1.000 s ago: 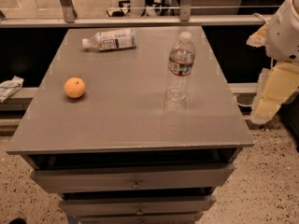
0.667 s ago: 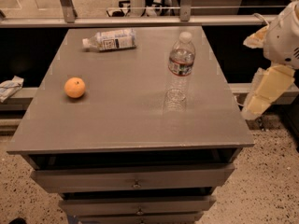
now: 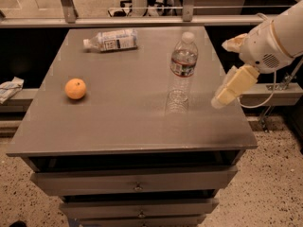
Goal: Move water bottle near orange
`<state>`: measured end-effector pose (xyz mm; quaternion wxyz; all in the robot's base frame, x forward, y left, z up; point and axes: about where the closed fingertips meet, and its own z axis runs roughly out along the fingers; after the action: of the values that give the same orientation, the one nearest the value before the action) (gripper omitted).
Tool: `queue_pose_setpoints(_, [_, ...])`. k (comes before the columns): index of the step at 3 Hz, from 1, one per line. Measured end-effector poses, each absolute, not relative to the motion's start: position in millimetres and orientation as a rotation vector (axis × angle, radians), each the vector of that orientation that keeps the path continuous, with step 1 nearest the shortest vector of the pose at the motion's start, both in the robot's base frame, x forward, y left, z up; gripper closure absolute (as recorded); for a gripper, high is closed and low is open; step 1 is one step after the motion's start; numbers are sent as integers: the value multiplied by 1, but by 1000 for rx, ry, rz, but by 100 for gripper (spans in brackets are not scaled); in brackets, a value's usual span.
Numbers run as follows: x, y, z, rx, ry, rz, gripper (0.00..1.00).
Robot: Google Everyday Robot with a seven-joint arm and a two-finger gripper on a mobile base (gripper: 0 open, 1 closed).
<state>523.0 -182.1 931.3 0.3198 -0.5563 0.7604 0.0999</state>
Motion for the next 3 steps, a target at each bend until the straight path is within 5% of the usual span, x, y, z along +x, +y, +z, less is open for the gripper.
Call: queue_pose_setpoints(3, [565,-107,908,-1267,1684,653,0])
